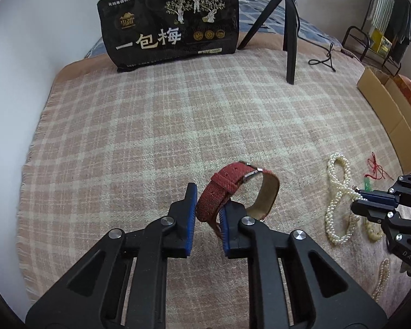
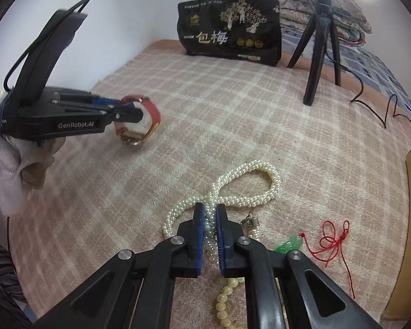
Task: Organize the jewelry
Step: 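Close left tool on red watch strap while right tool grasps pearl necklace, then carry red watch with left tool while right tool carries necklace to box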
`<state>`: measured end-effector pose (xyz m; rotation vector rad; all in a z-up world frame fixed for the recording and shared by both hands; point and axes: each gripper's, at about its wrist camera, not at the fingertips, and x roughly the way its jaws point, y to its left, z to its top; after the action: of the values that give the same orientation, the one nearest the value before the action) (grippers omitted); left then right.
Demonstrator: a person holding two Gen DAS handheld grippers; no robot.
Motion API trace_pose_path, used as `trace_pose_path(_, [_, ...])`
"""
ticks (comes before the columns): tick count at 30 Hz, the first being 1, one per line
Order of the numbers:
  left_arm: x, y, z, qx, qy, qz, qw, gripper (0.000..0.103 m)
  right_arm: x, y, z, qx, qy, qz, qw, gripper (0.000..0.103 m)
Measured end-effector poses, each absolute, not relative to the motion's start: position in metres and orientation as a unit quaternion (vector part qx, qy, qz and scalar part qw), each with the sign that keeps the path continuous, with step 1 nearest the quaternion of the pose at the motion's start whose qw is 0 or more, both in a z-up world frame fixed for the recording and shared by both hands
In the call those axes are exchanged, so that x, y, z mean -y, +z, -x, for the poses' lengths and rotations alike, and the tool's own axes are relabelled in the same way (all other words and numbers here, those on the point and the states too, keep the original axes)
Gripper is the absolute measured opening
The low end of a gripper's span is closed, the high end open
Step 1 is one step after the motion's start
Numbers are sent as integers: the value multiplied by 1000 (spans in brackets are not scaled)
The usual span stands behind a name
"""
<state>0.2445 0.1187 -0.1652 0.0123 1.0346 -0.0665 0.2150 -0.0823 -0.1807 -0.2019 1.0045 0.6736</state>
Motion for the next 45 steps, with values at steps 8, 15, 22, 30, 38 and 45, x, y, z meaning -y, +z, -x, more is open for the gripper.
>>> trace_pose_path(8, [-121, -144, -234, -473, -27, 3, 880, 13, 92, -145, -212, -434, 311, 67, 843, 6])
trace_pose_path(15, [-125, -120, -222, -453, -22, 14, 891, 13, 99, -108, -203, -395, 309, 58, 863, 6])
trace_pose_path(22, [-117, -96, -209, -429, -23, 19, 903, 13, 110, -76, -189, -363, 308, 45, 879, 5])
trace_pose_path(30, [-97, -72, -193, -404, -39, 22, 914, 13, 129, -45, -171, -331, 305, 31, 893, 5])
trace_pose_path(38, [-63, -56, -182, -389, -71, 23, 918, 13, 167, -10, -157, -294, 287, 15, 911, 5])
trace_pose_path(45, [-17, -45, -178, -377, -107, 17, 920, 13, 226, 26, -143, -255, 243, -6, 936, 5])
